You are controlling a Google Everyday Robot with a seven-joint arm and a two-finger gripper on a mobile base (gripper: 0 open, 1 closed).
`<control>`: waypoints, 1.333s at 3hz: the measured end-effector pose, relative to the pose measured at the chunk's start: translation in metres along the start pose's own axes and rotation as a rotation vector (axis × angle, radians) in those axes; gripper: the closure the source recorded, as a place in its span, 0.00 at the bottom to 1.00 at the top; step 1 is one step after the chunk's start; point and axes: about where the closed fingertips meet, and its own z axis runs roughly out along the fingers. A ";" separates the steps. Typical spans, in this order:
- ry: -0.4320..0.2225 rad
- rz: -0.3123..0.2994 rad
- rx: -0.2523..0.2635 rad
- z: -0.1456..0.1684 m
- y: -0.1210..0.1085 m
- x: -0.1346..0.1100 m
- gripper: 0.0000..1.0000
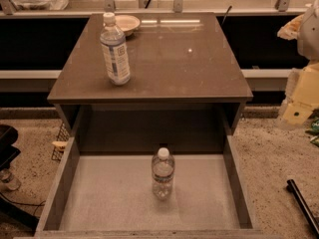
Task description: Pick water bottle from top drawer and place on counter
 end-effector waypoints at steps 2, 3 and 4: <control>-0.073 0.008 -0.017 0.006 0.004 0.001 0.00; -0.209 0.026 -0.059 0.045 0.016 0.017 0.00; -0.404 0.064 -0.091 0.113 0.036 0.033 0.00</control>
Offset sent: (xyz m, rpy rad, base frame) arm -0.0058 -0.0001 -0.0254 0.2183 0.0102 0.0511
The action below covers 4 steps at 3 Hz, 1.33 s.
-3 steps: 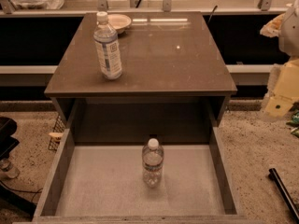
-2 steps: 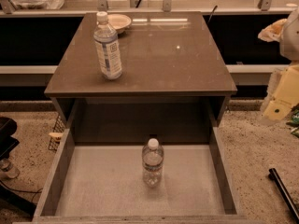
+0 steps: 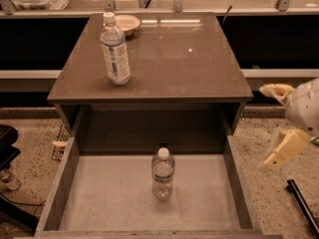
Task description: Pick water bottle from top drawer and place on counter
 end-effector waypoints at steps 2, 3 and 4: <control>-0.505 0.023 -0.054 0.079 0.039 -0.011 0.00; -0.706 0.011 -0.074 0.086 0.054 -0.037 0.00; -0.706 0.010 -0.074 0.086 0.054 -0.037 0.00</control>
Offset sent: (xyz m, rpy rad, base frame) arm -0.0256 0.0999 -0.0529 0.8616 -0.1814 0.1980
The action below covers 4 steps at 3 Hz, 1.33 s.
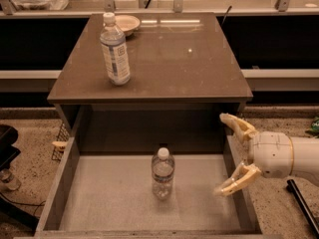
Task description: Pick water bottle from top drawer and place on counter
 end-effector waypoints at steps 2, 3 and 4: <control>0.008 0.062 -0.048 0.053 0.012 0.047 0.00; -0.018 0.073 -0.084 0.081 0.016 0.059 0.00; -0.046 0.070 -0.125 0.107 0.017 0.061 0.00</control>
Offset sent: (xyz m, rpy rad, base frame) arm 0.0109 0.0716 -0.1106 0.0273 0.1288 0.0595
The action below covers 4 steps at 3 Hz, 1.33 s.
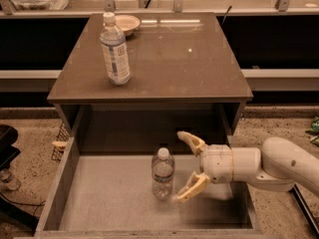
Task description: Pick water bottle from top drawer and place on counter
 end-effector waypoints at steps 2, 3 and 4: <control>-0.059 0.004 -0.065 0.039 0.007 0.012 0.47; -0.058 0.003 -0.068 0.040 0.008 0.011 0.72; -0.059 0.002 -0.072 0.041 0.009 0.010 0.94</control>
Offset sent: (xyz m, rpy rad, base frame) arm -0.0051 0.0455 -0.0348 0.0946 0.0175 0.0805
